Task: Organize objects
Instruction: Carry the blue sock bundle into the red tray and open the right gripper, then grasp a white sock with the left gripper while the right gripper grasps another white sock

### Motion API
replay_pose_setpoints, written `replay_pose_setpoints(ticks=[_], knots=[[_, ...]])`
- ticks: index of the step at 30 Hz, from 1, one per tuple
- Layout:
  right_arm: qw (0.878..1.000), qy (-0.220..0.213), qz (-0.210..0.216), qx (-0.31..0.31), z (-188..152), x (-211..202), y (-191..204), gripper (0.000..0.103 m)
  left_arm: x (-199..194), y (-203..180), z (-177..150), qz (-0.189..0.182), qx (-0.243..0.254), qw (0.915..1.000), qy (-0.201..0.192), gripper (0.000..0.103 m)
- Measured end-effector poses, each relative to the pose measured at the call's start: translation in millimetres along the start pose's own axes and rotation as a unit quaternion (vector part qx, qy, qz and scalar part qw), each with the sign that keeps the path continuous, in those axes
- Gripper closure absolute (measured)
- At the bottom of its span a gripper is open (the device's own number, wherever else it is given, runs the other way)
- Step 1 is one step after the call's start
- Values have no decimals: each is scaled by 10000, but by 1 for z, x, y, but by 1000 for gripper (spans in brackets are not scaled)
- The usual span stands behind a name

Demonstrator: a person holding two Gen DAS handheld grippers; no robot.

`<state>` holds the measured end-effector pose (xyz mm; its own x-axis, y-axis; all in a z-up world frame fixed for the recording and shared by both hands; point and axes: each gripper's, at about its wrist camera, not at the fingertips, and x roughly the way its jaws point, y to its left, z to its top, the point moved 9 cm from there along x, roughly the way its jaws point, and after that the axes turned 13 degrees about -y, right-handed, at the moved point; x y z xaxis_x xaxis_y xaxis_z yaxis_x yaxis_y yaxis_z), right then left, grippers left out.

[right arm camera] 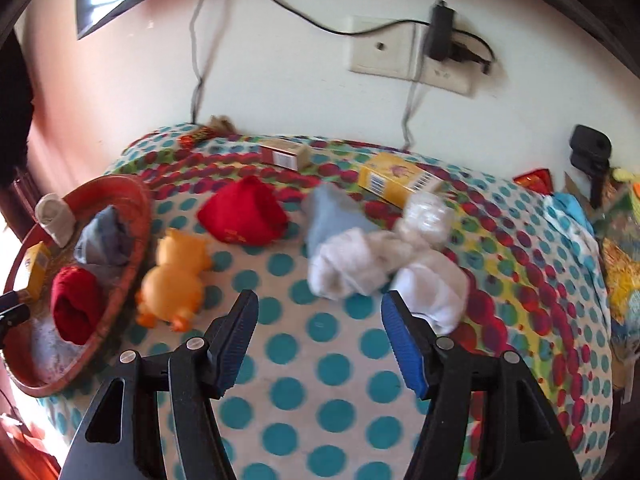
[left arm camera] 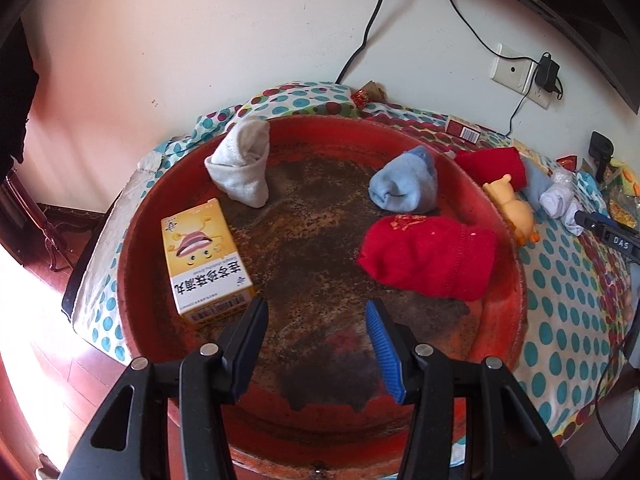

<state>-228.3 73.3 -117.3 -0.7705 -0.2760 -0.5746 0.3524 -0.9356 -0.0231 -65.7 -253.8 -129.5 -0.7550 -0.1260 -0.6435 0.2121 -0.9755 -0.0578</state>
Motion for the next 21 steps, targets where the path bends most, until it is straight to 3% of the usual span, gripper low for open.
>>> replay_pose_setpoints(ticks=[5,11,14,15,17,21], knots=[[9993,227,-287,65,-17,16,-50,41,-6,-34,13,-141,268,9995,0,51],[9992,214,-173,280,-22,37,-62,38,-3,-111,42,-483,838,9952,-135,51],[9994,126,-179,283,-20,45,-63,34,8,-164,53,-712,1312,9886,-196,51],[9994,119,-147,289,-19,47,-64,36,13,-181,54,-793,1467,9858,-197,51],[9996,90,-176,224,-18,51,-68,50,22,-218,57,-994,1755,9791,-249,51],[9995,33,-133,272,-18,49,-81,53,46,-285,59,-1456,2101,9666,-176,51]])
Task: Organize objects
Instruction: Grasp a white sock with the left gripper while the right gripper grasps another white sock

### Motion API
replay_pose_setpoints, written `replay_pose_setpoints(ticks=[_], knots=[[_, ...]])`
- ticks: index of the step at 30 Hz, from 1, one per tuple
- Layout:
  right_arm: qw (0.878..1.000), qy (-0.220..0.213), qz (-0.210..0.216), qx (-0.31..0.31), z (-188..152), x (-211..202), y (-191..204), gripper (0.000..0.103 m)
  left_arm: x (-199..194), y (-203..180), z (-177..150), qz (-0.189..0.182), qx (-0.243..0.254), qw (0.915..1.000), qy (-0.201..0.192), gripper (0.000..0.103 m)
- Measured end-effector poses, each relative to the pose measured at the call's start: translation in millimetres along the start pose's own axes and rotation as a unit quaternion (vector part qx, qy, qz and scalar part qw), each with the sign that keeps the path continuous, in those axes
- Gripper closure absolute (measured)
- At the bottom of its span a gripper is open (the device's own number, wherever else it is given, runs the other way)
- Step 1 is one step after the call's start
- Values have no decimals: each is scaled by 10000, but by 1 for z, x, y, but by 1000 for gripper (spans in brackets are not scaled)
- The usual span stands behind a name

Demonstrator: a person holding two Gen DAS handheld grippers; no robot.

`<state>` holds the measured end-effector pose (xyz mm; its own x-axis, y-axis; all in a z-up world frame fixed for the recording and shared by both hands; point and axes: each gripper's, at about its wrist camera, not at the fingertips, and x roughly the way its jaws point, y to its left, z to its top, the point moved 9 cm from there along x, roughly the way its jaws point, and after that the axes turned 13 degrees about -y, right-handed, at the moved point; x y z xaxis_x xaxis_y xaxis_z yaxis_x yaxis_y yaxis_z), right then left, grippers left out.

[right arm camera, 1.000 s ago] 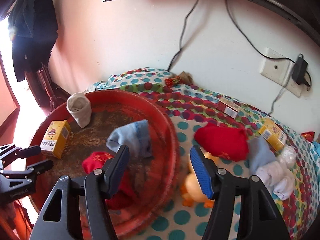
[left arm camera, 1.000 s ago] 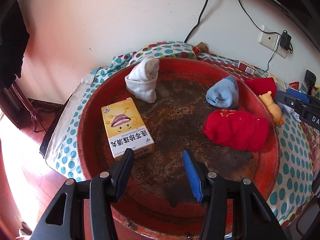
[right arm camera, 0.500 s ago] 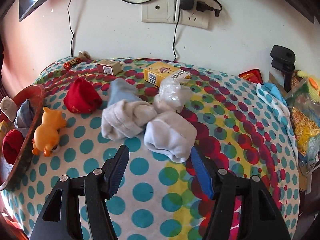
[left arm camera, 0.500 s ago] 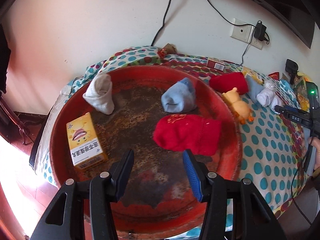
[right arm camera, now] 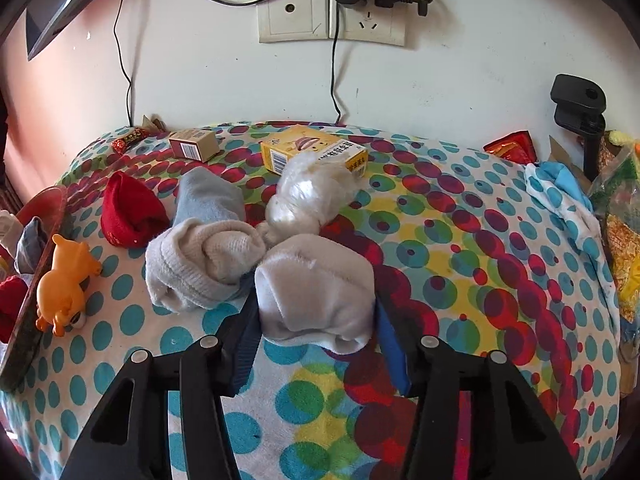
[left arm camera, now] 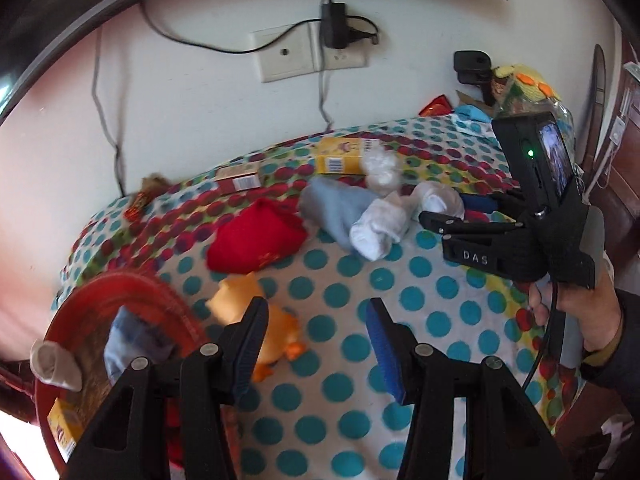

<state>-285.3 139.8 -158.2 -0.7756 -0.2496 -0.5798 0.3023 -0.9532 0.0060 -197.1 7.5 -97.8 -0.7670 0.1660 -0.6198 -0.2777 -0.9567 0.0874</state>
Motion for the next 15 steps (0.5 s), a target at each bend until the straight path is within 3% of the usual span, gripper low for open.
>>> replay_pose_setpoints(ticks=[6,11,15], knots=[[9986,7,142,509,-19,-22,-30,53,62,-51,12,-222,467,9979,385,51],[9955,27,279,908,-25,-27,-43,53,86,-77,5,-446,853,9935,610,51],[9956,29,257,904,-26,-27,-43,53,103,-82,-4,-263,1040,9910,806,51]])
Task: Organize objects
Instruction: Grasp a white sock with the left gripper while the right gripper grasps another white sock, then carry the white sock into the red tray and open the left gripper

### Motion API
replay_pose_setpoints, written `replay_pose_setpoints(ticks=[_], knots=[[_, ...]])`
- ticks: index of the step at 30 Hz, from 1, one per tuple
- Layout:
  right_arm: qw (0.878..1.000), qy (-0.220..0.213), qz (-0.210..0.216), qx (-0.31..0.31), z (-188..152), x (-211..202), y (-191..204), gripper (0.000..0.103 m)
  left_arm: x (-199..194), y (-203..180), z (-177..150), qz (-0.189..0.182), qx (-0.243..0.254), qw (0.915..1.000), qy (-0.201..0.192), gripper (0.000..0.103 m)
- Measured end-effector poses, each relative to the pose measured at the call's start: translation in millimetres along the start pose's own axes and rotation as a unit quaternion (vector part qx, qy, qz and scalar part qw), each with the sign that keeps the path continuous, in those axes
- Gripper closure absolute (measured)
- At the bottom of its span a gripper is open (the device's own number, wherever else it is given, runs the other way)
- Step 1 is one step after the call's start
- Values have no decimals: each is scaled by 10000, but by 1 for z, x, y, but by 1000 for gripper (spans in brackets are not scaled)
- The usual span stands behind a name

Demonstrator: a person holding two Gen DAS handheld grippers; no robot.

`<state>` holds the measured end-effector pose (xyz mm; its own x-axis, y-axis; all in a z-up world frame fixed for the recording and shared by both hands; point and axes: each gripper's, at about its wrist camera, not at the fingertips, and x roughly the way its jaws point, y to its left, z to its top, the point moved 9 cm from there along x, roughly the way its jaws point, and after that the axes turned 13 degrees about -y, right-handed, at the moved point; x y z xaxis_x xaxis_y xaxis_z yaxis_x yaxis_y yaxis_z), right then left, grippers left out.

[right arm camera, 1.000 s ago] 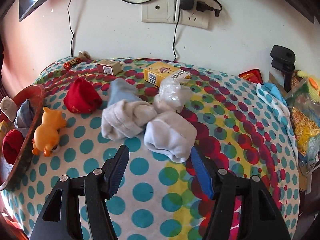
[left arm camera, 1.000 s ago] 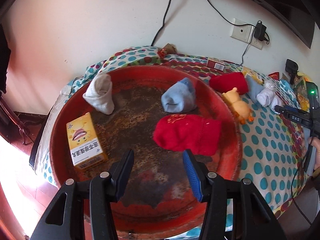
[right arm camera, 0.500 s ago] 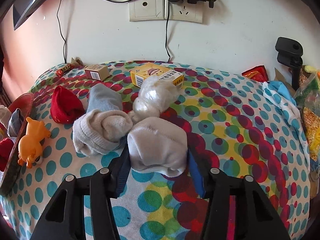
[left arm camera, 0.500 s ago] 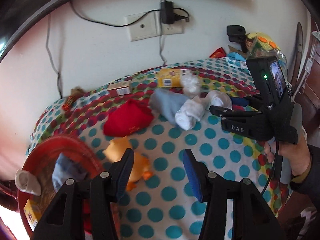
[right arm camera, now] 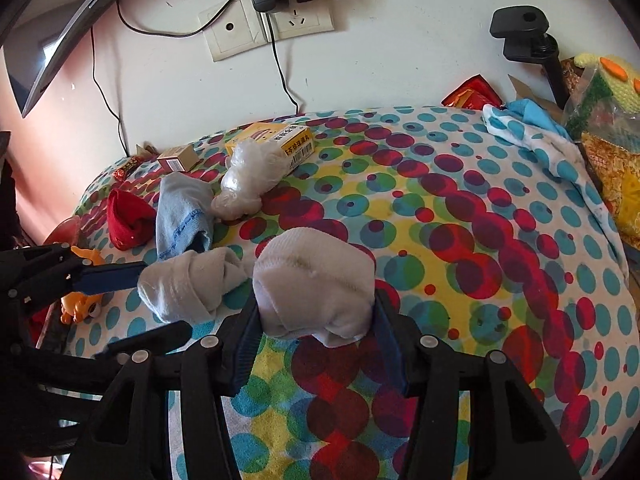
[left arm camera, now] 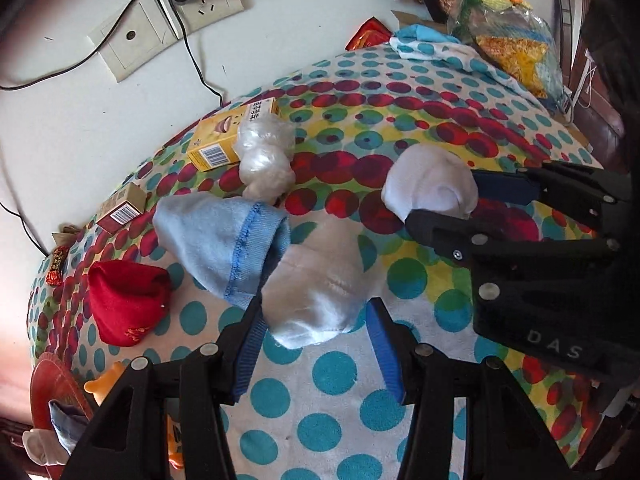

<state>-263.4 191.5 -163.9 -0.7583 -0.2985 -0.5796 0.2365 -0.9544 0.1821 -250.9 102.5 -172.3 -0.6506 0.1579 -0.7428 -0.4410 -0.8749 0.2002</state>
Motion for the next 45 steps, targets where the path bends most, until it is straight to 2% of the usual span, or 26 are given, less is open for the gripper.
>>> replay_pose_setpoints(ticks=[2,4,5,6,10,19,26,31,45], knots=[[10000,-4,-34,-35,0,0,1,53,1,1,0,50,-6,9999,-95,51],[10000,9,-6,7,0,1,1,53,-2,2,2,-70,-212,9994,-272,52],[10000,27,7,24,0,1,1,53,-2,3,3,-177,-356,9987,-311,56],[10000,49,19,41,0,2,1,53,-3,4,2,-255,-468,9981,-301,66],[9999,105,-15,-12,-1,5,3,52,-7,5,2,-259,-479,9980,-318,74],[9998,119,-99,-117,-1,6,4,53,-31,4,-9,-236,-677,9967,-382,74],[9996,133,-165,-198,-2,6,3,52,-58,13,-23,245,-810,9954,-451,74],[9989,165,-263,-342,-3,7,5,52,-78,23,-30,295,-995,9933,-505,74],[9983,188,-339,-440,-5,8,6,52,-123,94,-68,868,-1524,9830,-547,74]])
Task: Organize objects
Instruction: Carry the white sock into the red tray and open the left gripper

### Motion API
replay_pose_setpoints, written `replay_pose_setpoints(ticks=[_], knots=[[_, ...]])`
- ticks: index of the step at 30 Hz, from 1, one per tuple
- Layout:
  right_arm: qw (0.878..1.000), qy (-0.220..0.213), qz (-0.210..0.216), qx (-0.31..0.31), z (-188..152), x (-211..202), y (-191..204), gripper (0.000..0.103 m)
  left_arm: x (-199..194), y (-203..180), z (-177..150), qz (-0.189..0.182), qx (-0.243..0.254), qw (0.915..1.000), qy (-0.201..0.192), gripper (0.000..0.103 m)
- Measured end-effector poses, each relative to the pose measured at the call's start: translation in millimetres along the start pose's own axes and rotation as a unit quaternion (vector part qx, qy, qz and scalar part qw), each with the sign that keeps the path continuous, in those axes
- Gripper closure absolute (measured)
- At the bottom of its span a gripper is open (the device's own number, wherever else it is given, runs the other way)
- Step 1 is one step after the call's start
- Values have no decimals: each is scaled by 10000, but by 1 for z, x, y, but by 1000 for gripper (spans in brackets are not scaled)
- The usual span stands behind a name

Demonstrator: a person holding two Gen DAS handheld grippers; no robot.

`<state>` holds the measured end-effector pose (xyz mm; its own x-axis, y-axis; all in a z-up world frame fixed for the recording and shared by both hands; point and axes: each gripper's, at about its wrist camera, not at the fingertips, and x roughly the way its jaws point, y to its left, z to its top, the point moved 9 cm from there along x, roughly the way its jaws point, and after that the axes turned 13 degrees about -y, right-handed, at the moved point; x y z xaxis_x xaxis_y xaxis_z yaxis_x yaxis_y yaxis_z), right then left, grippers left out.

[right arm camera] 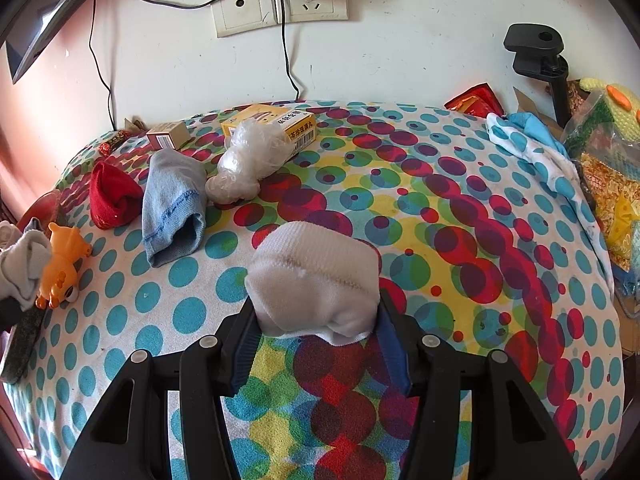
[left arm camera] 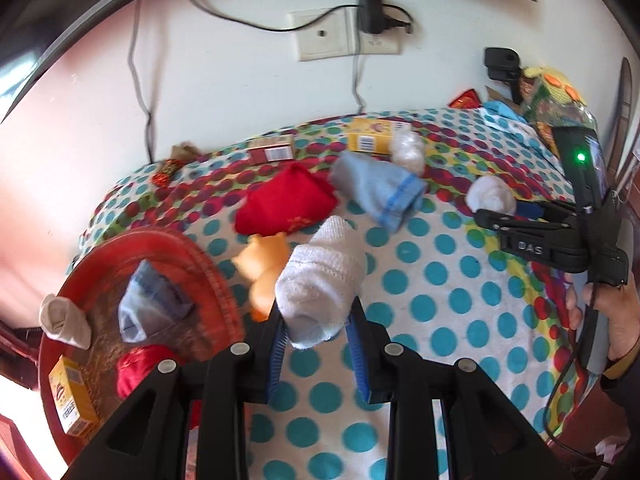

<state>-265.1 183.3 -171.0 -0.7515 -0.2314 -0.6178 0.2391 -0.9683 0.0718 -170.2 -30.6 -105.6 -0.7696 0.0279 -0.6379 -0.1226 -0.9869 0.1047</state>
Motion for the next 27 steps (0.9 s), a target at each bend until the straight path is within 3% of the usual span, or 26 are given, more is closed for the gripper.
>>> replay_pose_setpoints(ticks=[14,27], knots=[[9999,25,-65,-73,0,1,2,52,-26,98,-24,550,-491,9973,28,74],[9993,66,-233,-282,-2,3,4,52,-33,175,-66,1021,-1065,9889,150,74]])
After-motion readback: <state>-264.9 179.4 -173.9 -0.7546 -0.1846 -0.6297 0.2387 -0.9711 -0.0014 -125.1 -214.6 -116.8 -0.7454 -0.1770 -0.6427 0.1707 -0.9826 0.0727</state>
